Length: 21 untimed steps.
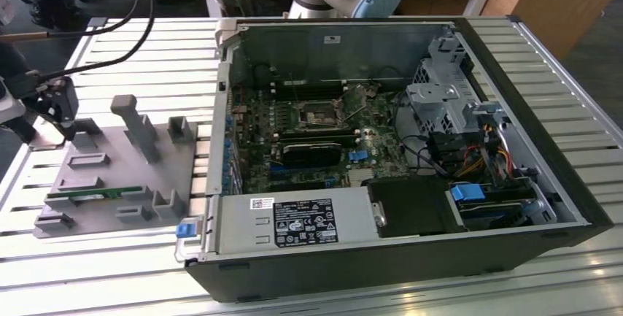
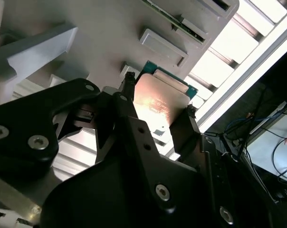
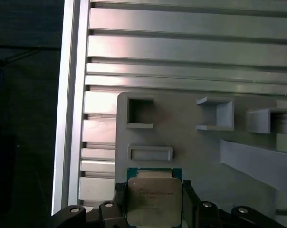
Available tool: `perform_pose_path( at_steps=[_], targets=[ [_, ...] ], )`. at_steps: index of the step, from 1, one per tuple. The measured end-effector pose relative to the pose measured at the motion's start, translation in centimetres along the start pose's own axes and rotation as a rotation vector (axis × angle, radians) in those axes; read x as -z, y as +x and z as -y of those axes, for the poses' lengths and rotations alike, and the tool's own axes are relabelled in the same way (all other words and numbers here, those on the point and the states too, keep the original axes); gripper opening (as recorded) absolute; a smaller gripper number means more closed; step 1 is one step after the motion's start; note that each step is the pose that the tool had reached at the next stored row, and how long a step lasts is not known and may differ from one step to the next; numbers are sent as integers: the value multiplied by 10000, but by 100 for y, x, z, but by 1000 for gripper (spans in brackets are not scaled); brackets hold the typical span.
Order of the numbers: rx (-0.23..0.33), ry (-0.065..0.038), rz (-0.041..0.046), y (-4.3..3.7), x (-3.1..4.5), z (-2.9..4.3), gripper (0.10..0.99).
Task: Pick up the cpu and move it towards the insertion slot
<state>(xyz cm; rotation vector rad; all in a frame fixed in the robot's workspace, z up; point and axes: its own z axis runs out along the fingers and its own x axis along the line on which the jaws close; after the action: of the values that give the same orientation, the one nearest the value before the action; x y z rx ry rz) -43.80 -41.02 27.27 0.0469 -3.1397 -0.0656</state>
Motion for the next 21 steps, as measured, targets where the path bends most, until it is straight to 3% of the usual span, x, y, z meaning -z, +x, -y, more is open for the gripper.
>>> perform_pose_path(
  at_steps=[21],
  targets=[
    [1,1,15,-1,582,-54,545]
  ],
)
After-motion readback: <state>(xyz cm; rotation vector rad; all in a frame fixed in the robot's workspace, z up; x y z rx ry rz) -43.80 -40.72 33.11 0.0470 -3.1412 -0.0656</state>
